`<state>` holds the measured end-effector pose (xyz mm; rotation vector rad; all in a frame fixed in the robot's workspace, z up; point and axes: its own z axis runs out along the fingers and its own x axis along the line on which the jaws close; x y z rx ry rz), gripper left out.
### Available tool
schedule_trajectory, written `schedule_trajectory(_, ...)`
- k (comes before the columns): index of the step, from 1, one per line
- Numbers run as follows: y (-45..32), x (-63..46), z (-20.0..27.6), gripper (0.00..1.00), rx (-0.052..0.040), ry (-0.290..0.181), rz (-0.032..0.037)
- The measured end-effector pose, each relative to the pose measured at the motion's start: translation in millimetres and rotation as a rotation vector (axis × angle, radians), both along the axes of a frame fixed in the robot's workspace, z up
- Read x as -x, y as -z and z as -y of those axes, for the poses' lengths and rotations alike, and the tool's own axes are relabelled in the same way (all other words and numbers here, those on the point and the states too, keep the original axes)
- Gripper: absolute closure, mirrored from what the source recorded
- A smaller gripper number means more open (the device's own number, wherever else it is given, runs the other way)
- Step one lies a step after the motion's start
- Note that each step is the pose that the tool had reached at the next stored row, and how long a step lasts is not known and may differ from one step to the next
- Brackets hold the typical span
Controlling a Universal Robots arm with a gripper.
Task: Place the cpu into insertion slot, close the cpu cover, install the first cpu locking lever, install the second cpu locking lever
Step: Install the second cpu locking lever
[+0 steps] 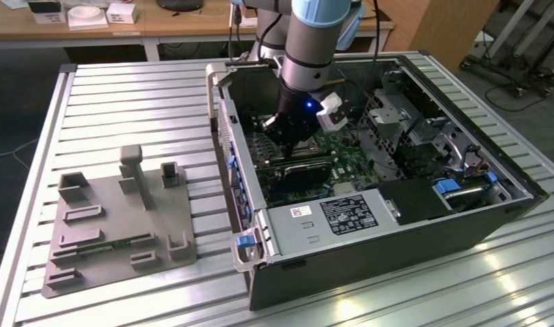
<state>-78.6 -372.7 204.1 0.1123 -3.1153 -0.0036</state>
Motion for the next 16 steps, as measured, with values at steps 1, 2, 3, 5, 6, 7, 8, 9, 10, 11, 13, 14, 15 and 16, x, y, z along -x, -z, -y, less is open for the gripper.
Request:
schedule_trajectory(1, 0.1, 0.1, 0.0, 0.90, 0.0000, 0.000, 0.0000)
schedule_trajectory(2, 0.3, 0.1, 0.0, 0.90, -0.0001, -0.001, 0.0000)
schedule_trajectory(3, 0.4, 0.2, 0.0, 0.90, -0.0002, -0.001, 0.0001)
schedule_trajectory(5, 0.7, 0.2, 0.0, 0.90, -0.0005, -0.002, 0.0001)
schedule_trajectory(6, 0.8, 0.2, 0.0, 0.90, -0.0007, -0.002, 0.0001)
schedule_trajectory(7, 1.0, 0.2, 0.0, 0.90, -0.0008, -0.002, 0.0001)
schedule_trajectory(8, 1.1, 0.2, 0.0, 0.90, -0.0010, -0.003, 0.0000)
schedule_trajectory(9, 1.2, 0.2, 0.0, 0.90, -0.0013, -0.004, 0.0001)
schedule_trajectory(10, 1.4, 0.3, 0.0, 0.90, -0.0017, -0.004, 0.0001)
schedule_trajectory(11, 1.4, 0.2, 0.0, 0.90, -0.0022, -0.005, 0.0001)
schedule_trajectory(13, 1.5, 0.2, -0.1, 0.90, -0.0034, -0.006, 0.0001)
schedule_trajectory(14, 1.5, 0.2, -0.1, 0.90, -0.0041, -0.006, 0.0002)
schedule_trajectory(15, 1.5, 0.2, -0.1, 0.90, -0.0046, -0.006, 0.0002)
schedule_trajectory(16, 1.5, 0.2, -0.2, 0.90, -0.0051, -0.006, 0.0002)
